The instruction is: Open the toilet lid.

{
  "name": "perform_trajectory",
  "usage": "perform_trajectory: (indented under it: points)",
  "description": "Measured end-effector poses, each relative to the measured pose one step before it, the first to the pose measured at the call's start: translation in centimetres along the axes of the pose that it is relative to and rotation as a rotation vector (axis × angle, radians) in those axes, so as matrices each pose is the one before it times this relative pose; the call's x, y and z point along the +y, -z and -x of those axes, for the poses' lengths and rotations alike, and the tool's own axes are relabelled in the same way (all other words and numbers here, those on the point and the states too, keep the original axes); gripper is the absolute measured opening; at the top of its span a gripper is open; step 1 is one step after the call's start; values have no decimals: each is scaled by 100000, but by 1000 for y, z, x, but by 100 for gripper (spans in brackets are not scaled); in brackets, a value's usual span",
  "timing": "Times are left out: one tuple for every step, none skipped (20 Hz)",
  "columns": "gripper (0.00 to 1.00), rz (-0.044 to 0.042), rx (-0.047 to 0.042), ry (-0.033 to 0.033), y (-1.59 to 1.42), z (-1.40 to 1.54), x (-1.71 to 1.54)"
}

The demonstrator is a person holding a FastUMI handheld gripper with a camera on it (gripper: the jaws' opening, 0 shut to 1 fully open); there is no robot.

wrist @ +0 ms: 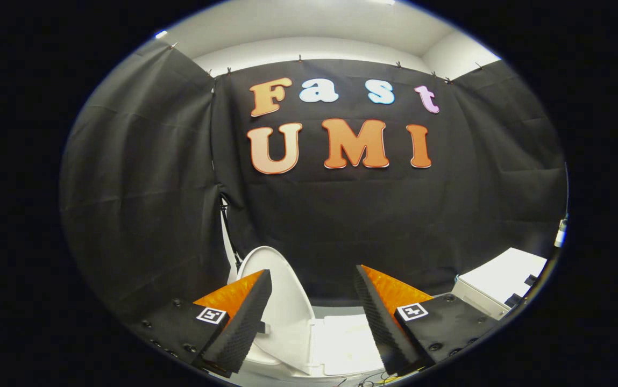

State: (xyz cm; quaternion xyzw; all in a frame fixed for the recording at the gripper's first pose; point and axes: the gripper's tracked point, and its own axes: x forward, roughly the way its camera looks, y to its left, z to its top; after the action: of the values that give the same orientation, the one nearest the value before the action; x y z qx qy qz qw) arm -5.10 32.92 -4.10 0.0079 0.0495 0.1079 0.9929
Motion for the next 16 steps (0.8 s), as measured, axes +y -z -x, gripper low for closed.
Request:
perform_trajectory:
  points:
    - [100, -654, 819, 313, 120, -69, -472]
    - [100, -1008, 639, 534, 25, 0, -538]
    - [100, -1105, 480, 473, 60, -15, -364]
    - [100, -708, 375, 47, 49, -149, -332]
    - [100, -421, 486, -181, 82, -41, -118]
    - [99, -603, 684, -469, 125, 200, -82]
    - [99, -1206, 1129, -1016, 257, -35, 175]
    - [98, -854, 893, -1594, 217, -7, 447]
    - [98, -79, -145, 371, 34, -1, -180]
    - [98, 402, -210, -79, -62, -90, 25]
    - [97, 604, -283, 21, -52, -71, 1]
    - [97, 938, 271, -647, 99, -39, 232]
    - [96, 982, 234, 95, 76, -37, 45]
    - [96, 839, -152, -99, 2, 128, -133]
    - [95, 444, -506, -391, -119, -22, 134]
    - [95, -33, -117, -169, 37, 87, -3]
